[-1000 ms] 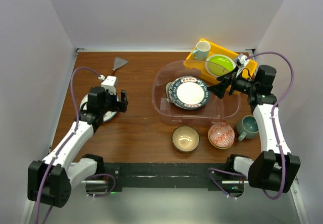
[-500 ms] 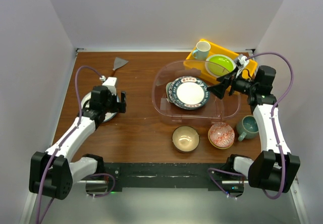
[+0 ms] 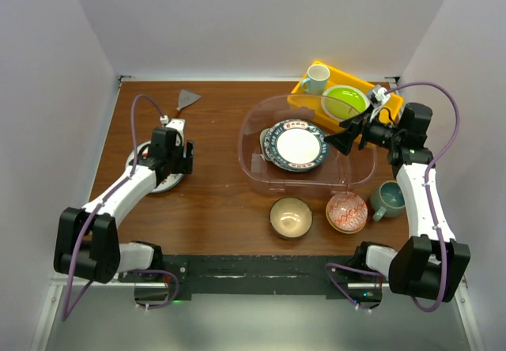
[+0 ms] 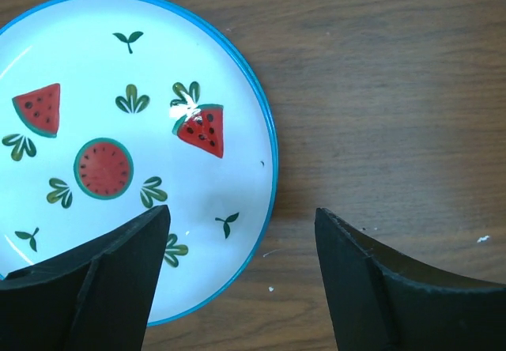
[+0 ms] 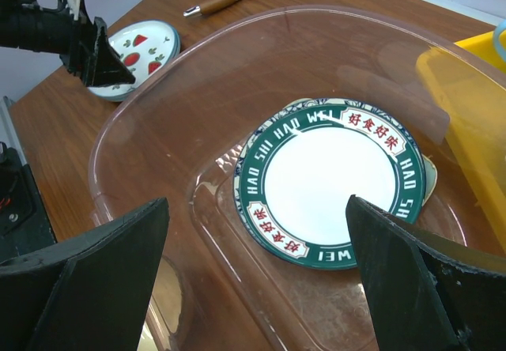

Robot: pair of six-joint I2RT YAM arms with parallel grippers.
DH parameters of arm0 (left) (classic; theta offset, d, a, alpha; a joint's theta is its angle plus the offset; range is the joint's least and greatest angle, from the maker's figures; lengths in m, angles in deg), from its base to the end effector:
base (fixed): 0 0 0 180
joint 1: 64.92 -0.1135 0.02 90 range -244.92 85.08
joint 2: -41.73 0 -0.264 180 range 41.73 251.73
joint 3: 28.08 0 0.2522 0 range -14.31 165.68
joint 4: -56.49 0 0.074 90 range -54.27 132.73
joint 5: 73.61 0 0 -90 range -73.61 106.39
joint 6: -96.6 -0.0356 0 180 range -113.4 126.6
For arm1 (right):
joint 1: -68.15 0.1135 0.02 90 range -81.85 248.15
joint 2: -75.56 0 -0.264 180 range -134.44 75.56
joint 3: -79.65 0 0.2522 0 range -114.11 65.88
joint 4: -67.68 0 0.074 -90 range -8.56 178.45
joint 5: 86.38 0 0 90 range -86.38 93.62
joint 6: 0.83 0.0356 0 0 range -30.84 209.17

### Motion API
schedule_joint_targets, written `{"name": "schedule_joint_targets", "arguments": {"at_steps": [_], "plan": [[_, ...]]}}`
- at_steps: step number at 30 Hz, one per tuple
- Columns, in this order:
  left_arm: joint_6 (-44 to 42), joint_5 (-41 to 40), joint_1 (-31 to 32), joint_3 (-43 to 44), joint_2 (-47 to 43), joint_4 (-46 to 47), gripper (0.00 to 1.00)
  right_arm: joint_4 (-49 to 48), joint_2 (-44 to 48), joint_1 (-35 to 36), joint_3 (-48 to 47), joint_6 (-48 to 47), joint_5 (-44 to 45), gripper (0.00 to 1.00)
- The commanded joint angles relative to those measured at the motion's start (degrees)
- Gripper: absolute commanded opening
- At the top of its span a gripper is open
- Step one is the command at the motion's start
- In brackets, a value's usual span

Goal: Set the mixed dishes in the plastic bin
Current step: Pick up the plate at the center of the board.

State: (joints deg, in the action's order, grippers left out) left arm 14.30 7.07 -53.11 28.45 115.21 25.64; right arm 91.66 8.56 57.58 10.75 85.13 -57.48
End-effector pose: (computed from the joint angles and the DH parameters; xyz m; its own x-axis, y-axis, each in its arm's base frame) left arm 0.2552 -0.0475 0.2122 -0.7314 0.0178 -0.6817 -0.0025 0.9996 0.0289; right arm 0.2548 -0.0158 0.3306 -0.3187 0.0248 -0.9475 -0.7331 0.6272 0.2630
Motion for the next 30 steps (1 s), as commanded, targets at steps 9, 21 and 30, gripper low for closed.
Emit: {"name": "schedule_joint_targets", "arguments": {"at_steps": [9,21,30], "plan": [[-2.87,-5.79,2.25,5.93,7.3,-3.4,0.61,-2.31,0.65,-0.33,-0.06,0.43,-1.39,0.98],[-3.31,-6.5,2.16,7.07,10.64,-4.36,0.52,-2.05,0.65,-0.42,-0.15,0.43,-1.56,0.98],[-3.49,-4.48,2.16,7.25,10.82,-4.54,0.52,-2.13,0.73,-0.42,-0.06,0.34,-1.48,0.98]]}}
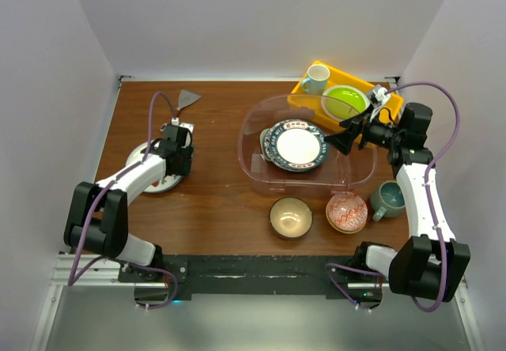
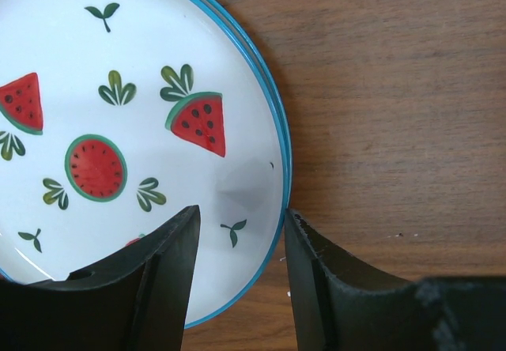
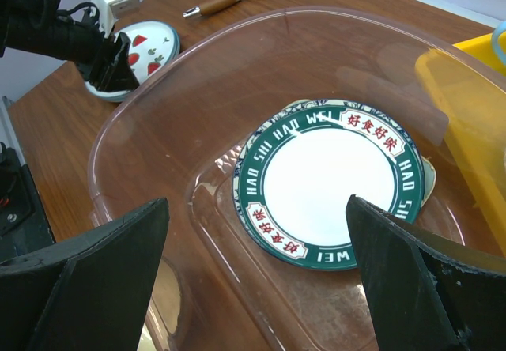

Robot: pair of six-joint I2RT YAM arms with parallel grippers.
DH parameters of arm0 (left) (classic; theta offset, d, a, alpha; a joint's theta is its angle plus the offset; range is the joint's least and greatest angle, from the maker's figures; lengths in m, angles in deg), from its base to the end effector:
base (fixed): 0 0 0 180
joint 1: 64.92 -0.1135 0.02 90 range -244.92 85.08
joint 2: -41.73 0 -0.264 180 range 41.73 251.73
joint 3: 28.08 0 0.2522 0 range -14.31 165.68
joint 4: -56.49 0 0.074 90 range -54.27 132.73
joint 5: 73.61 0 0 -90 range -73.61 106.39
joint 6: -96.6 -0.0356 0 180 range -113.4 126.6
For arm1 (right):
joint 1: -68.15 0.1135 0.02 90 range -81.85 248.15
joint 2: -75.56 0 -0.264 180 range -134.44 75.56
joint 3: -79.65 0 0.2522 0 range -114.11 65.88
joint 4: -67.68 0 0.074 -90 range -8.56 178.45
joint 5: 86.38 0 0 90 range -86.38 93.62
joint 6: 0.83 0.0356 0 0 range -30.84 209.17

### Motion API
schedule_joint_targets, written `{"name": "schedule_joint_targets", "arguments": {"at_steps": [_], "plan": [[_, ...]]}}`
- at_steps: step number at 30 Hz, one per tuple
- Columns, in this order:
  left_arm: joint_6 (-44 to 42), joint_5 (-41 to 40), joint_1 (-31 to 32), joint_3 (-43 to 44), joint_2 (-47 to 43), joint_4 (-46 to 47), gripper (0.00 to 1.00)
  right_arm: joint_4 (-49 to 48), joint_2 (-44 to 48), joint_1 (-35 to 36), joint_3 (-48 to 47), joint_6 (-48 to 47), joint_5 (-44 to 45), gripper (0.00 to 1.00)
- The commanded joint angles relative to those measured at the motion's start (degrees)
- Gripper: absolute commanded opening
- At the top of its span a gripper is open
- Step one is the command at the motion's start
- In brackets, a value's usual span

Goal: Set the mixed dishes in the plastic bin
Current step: Pick up the plate at the center of the board.

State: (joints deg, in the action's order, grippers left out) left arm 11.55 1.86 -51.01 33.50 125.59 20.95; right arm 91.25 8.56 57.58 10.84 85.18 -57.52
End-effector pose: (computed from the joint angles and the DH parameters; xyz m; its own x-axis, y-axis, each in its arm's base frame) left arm 0.2767 -0.0593 0.1886 -0.8274 0.1189 -0.5489 0.0317 0.9857 0.1656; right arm 0.2550 -0.0159 0.3307 -0.3141 0.0244 -0.9491 -0.7347 0.6269 0.2593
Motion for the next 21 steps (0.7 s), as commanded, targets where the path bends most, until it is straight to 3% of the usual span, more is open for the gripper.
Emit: {"name": "schedule_joint_targets", "arguments": {"at_steps": [1,8,21], "plan": [[-0.73,0.99,0.15,2.2,0.26,0.25,0.52,-1.63,0.73,-0.42,-0.24,0.3,-1.43,0.98],[-0.82,2.31,0.15,2.2,-0.18,0.25,0.52,-1.72,0.56,-0.42,-0.15,0.3,-1.43,0.98],[-0.38,-2.26,-0.38,2.46,1.57,-0.8,0.52,-1.54,0.82,-0.51,-0.32,0.3,-1.78,0.98]]}}
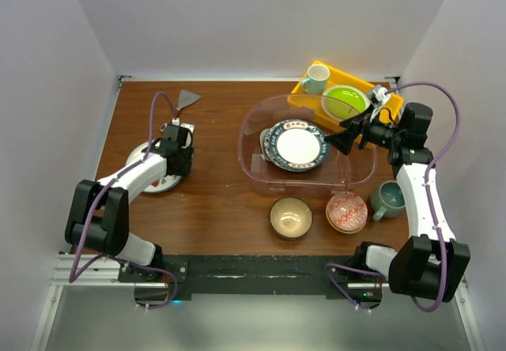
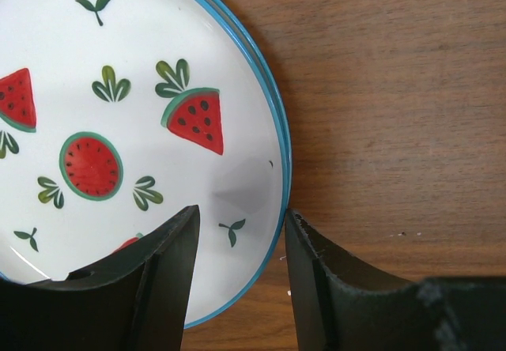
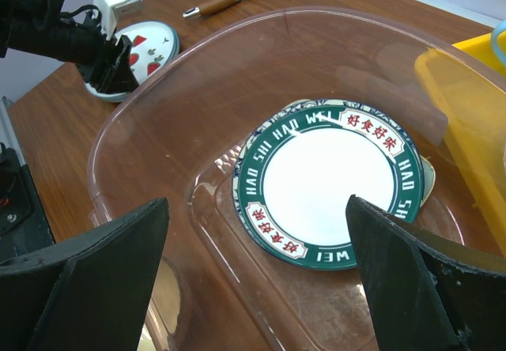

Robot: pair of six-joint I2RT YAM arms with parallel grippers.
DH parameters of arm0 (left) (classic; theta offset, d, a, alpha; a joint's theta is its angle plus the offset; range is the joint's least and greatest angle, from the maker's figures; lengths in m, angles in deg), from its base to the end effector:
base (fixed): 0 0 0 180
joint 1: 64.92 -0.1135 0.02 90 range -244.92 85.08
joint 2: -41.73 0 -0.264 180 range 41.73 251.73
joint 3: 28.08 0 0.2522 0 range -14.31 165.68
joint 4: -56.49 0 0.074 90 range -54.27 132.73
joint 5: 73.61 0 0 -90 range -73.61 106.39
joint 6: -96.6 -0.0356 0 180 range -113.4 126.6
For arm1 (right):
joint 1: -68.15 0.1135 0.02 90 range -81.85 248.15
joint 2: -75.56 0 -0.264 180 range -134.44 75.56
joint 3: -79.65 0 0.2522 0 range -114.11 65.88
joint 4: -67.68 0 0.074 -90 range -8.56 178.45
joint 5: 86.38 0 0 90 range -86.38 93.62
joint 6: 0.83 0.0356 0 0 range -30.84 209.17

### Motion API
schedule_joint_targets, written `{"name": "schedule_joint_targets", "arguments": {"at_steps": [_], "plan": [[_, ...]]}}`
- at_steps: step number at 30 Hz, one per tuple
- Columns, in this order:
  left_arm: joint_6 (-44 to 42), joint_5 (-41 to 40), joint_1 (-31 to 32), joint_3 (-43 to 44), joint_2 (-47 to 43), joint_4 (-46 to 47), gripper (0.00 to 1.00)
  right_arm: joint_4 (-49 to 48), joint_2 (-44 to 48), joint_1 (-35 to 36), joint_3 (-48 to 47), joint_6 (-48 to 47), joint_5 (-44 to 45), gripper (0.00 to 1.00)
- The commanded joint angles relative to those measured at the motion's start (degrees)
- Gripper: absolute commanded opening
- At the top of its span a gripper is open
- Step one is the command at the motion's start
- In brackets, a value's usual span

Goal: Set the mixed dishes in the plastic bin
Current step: Pick up the plate at the center of the board.

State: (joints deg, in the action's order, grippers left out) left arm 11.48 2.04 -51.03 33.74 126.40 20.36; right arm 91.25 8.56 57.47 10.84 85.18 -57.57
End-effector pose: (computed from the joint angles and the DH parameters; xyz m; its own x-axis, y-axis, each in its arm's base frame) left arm 0.2776 -0.0596 0.1855 -0.8381 0.1224 -0.5315 0.0374 0.9851 0.1678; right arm 0.2550 -0.0163 0.3307 -0.3140 0.0251 -0.9491 -0.7340 0.6276 0.2594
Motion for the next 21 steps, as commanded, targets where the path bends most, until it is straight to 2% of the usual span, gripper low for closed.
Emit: {"name": "schedule_joint_targets", "arguments": {"at_steps": [1,9,21], "plan": [[-0.23,-2.79,-0.44,2.13,0.94,-0.39,0.51,-1.54,0.91,-0.4,-0.32,0.3,-1.74,0.98],[0.3,-5.6,-1.06,2.05,0.06,-0.39,0.45,-1.63,0.91,-0.49,-0.24,0.3,-2.0,0.98],[0.39,-9.99,-2.29,1.69,0.76,-0.83,0.47,-1.45,1.08,-0.57,-0.41,0.39,-2.27,0.98]]}}
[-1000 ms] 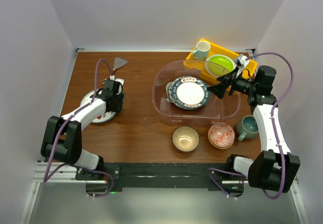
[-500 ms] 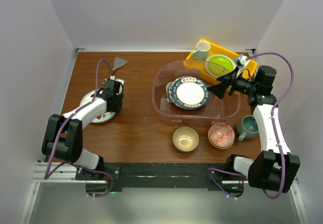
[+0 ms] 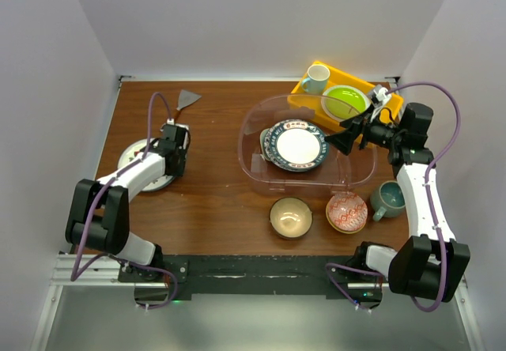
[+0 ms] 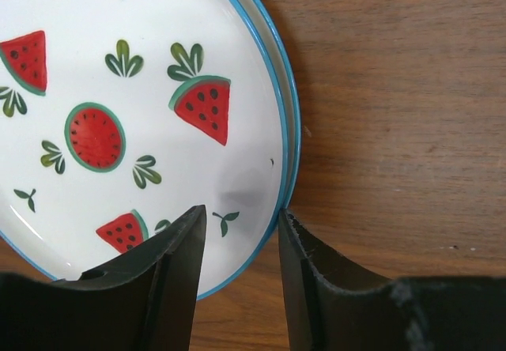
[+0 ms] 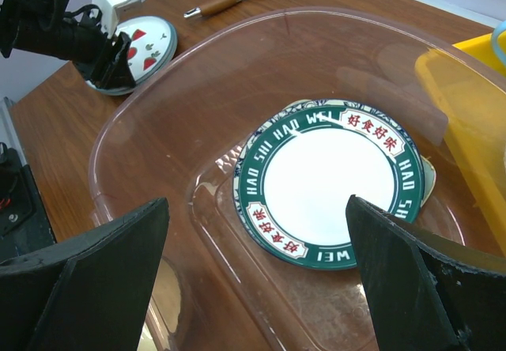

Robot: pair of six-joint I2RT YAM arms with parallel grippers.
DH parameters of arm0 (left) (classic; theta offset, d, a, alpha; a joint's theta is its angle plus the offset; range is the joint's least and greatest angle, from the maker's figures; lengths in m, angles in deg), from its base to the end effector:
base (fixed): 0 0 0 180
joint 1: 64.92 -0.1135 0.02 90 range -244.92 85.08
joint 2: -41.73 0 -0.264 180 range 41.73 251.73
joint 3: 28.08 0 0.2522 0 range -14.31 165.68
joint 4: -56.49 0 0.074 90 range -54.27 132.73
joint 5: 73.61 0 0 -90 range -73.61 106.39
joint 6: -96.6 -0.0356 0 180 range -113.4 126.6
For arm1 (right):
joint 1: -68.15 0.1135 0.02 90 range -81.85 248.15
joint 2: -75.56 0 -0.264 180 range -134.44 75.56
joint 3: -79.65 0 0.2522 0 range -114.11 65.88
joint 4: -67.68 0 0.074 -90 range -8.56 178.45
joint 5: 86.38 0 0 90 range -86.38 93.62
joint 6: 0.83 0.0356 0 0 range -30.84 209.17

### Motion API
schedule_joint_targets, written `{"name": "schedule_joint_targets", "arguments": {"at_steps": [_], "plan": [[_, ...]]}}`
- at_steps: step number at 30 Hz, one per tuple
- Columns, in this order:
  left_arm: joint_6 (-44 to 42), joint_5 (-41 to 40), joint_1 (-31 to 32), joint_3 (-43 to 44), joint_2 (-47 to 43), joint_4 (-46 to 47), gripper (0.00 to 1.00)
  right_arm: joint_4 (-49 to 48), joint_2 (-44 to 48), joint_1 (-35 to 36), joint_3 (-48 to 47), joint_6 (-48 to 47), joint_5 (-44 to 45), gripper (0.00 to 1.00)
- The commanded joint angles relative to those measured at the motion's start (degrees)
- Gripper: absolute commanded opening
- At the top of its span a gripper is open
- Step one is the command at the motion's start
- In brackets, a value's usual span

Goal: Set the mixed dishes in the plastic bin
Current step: Pick up the plate at the center of the board.

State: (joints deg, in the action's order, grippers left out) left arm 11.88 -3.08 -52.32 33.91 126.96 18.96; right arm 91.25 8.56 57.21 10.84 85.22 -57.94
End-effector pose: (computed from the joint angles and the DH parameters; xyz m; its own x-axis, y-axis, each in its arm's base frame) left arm 0.2781 -0.0500 0.1832 -0.8523 0.1016 -0.5130 -0.0317 0.9691 0.2447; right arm 0.2547 -0.0174 0.3308 -0.3141 0.0273 -0.9490 -0.7348 0.6259 0.2612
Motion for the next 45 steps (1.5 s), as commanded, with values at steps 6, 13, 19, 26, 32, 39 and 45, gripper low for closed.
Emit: {"name": "schedule_joint_targets", "arguments": {"at_steps": [6,13,19,26,32,39,45], "plan": [[-0.8,-6.2,-1.0,2.57,3.97,-0.4,0.46,-1.54,1.17,-0.4,-0.33,0.52,-2.07,0.98],[-1.06,-6.47,-1.0,3.98,5.47,-1.19,0.19,-1.45,1.44,-0.4,-0.5,0.61,-2.69,0.98],[-1.06,-4.27,-0.91,3.8,3.1,-0.84,0.0,-1.45,1.52,-0.49,-0.5,0.61,-2.69,0.98],[-0.09,0.21,-0.82,3.72,-2.34,-0.84,0.0,-1.37,1.61,-0.49,-0.41,0.61,-2.6,0.98],[0.78,3.37,-0.82,2.93,-6.3,-0.75,0.0,-1.89,1.26,-0.49,-0.15,0.52,-3.92,0.98],[2.37,10.41,-0.3,2.31,-7.53,-0.67,0.0,-2.42,0.91,-0.4,0.03,0.78,-4.53,0.98],[3.16,11.38,1.99,1.35,-6.05,0.3,0.0,-2.42,0.82,-0.49,0.12,0.96,-4.71,0.98]]}}
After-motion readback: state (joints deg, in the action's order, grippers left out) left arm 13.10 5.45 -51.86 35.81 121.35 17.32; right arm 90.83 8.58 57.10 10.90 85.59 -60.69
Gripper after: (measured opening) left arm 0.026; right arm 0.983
